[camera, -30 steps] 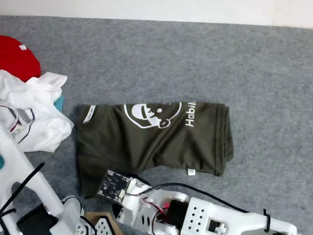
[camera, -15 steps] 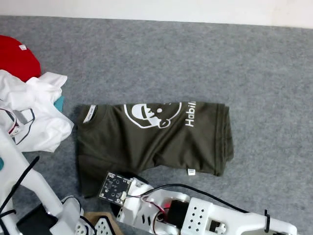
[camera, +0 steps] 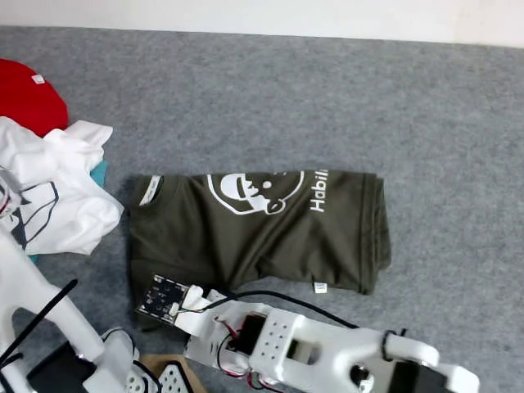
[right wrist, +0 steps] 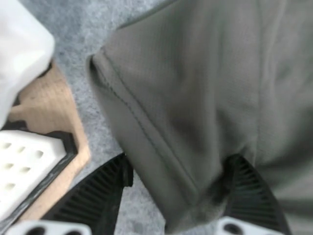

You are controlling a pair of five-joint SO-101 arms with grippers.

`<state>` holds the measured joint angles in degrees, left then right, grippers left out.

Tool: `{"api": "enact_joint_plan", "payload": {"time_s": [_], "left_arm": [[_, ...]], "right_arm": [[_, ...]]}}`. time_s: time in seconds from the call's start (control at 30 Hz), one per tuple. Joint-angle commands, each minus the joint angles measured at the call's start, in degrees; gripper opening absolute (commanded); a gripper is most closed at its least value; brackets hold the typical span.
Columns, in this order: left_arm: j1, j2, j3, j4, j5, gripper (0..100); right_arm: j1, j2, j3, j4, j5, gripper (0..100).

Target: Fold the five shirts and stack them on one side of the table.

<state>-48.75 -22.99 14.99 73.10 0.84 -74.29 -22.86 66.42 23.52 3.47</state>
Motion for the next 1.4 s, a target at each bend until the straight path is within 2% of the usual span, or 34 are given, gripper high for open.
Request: {"api": "enact_joint_plan", "payload": {"time_s": [0.0, 0.17, 0.4, 0.6, 0.8, 1.1, 1.27, 1.37], "left_arm": [[-0.9, -0.1, -1.7, -0.9, -0.3, 23], [-0.9, 2.5, 0.4, -3.2, -0.4, 23], [-0.7, 9.3, -0.1, -3.3, -0.4, 23], [-0.6, 9.5, -0.1, -5.2, -0.4, 23], [-0.6, 9.5, -0.1, -5.2, -0.4, 23], [-0.6, 9.5, 0.0, -5.0, -0.4, 23], [-0.6, 9.5, 0.0, -5.0, -0.4, 23], [-0.5, 9.5, 0.0, -4.9, -0.4, 23]], "right_arm": [[1.0, 3.8, -2.9, -4.5, 1.0, 29.9], [3.0, 9.5, -3.3, -7.9, 1.1, 28.6], [5.4, 9.4, -3.3, -11.9, 1.1, 8.0], [5.4, 4.4, -4.3, -6.1, 0.6, 0.6], [7.0, 1.6, -9.1, -0.5, 0.6, 0.5], [18.3, 1.9, -18.9, -1.5, 1.0, 0.5], [20.2, 2.9, -19.3, -6.1, 1.0, 0.5], [20.5, 8.7, -19.7, -8.2, 1.0, 0.6]]}}
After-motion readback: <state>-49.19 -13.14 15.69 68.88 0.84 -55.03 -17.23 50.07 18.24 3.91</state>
